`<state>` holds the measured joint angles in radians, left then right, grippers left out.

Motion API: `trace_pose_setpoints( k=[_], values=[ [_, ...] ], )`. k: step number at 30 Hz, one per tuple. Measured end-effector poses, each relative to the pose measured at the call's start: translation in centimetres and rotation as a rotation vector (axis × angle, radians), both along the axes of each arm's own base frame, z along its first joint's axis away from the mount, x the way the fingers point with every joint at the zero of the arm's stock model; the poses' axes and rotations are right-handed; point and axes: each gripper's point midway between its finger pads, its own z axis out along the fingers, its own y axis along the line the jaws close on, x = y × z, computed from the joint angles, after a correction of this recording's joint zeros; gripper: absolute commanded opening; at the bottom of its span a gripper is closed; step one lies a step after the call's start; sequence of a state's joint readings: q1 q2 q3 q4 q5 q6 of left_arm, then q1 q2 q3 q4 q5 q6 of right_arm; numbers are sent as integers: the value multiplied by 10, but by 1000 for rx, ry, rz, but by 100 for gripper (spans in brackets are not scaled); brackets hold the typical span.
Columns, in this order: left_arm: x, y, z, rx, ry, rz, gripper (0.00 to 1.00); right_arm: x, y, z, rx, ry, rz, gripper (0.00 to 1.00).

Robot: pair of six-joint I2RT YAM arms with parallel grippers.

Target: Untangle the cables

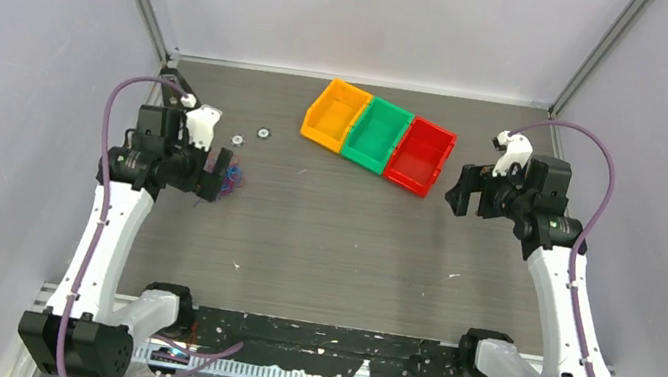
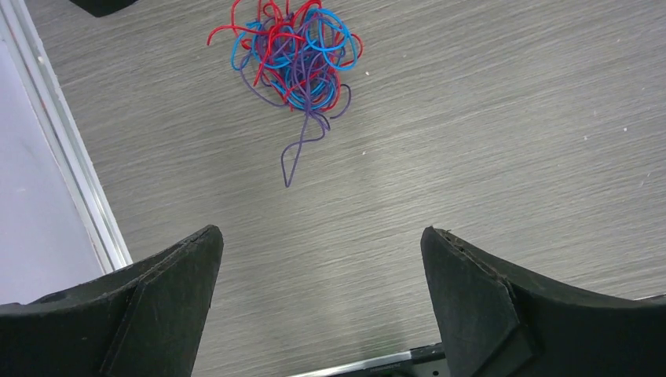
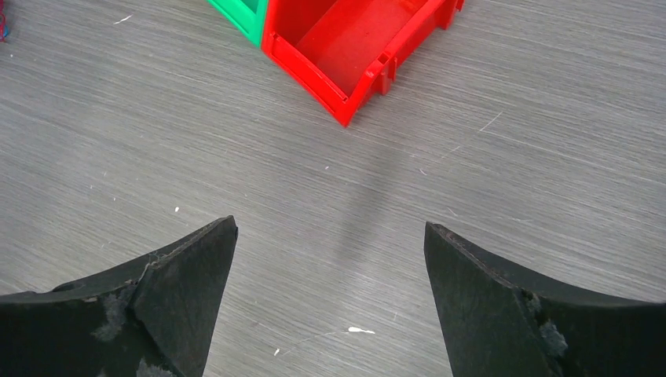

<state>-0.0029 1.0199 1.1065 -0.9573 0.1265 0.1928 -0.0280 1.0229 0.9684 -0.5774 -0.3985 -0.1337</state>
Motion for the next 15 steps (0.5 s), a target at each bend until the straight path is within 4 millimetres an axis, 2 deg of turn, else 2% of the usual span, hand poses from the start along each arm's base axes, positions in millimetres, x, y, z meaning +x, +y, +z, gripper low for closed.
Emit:
trace_pose_setpoints(
  k=[3,9,15],
  values=[
    [2,1,-6,20,22,-29,99,0,2,-3,7,11,9,95],
    [15,-1,-33,41,152,-110,99,1,9,-9,37,40,41,95],
    [49,2,-58,73,267,-174,99,-1,18,-22,64,99,97,95]
  ],
)
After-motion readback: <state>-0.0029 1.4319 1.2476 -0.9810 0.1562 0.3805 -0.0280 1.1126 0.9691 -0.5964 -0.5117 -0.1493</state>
